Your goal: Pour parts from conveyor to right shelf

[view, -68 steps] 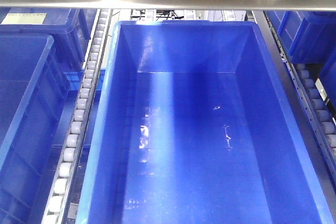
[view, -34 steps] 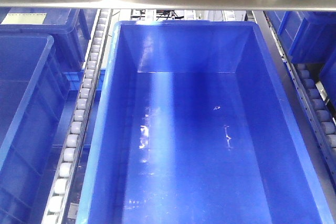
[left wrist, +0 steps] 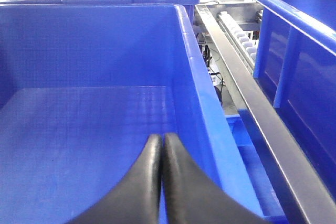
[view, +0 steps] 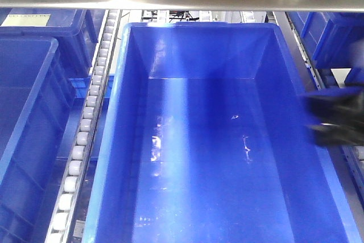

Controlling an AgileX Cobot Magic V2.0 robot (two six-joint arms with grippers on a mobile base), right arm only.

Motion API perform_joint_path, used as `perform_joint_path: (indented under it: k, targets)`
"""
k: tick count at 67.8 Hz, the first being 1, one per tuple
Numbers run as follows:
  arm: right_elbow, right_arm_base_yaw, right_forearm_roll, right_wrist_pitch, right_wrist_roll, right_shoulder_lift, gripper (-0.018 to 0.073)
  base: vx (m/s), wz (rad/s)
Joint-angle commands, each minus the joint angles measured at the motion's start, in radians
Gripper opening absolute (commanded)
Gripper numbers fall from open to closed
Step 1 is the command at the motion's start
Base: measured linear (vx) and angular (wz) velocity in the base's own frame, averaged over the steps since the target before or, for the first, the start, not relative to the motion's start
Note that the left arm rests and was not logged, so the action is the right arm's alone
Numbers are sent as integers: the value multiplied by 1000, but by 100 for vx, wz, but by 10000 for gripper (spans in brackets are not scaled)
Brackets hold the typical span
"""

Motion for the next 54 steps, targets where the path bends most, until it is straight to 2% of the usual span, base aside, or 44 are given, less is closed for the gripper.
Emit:
perform_joint_path:
  k: [1, 13, 21, 42, 54]
  targets:
    - [-93, 59, -18, 4, 3, 91, -6, 0, 0]
    - [-214, 158, -13, 92, 3, 302, -6, 0, 0]
    - [-281, 156, 28, 123, 3, 422, -6, 0, 0]
    - [-480, 155, 24, 246, -2, 713, -6, 0, 0]
    - [-530, 154, 24, 271, -2, 820, -6, 0, 0]
